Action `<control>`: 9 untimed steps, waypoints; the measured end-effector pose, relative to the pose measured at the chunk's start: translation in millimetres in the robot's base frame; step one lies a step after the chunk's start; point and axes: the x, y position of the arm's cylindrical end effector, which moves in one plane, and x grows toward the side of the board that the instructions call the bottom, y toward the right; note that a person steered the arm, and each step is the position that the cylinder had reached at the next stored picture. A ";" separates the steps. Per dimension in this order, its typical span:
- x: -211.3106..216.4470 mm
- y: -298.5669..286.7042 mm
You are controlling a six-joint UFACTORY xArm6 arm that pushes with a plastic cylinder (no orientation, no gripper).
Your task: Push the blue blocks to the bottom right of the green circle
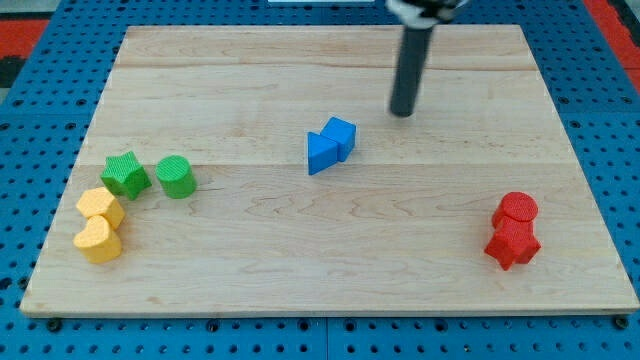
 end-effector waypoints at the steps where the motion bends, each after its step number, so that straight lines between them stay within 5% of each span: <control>1: 47.2 -110.7; 2: 60.0 -185.5; 4: 53.7 -114.8; 5: 96.1 -186.5; 6: 87.8 -182.3; 7: 87.8 -116.3; 9: 144.5 -183.2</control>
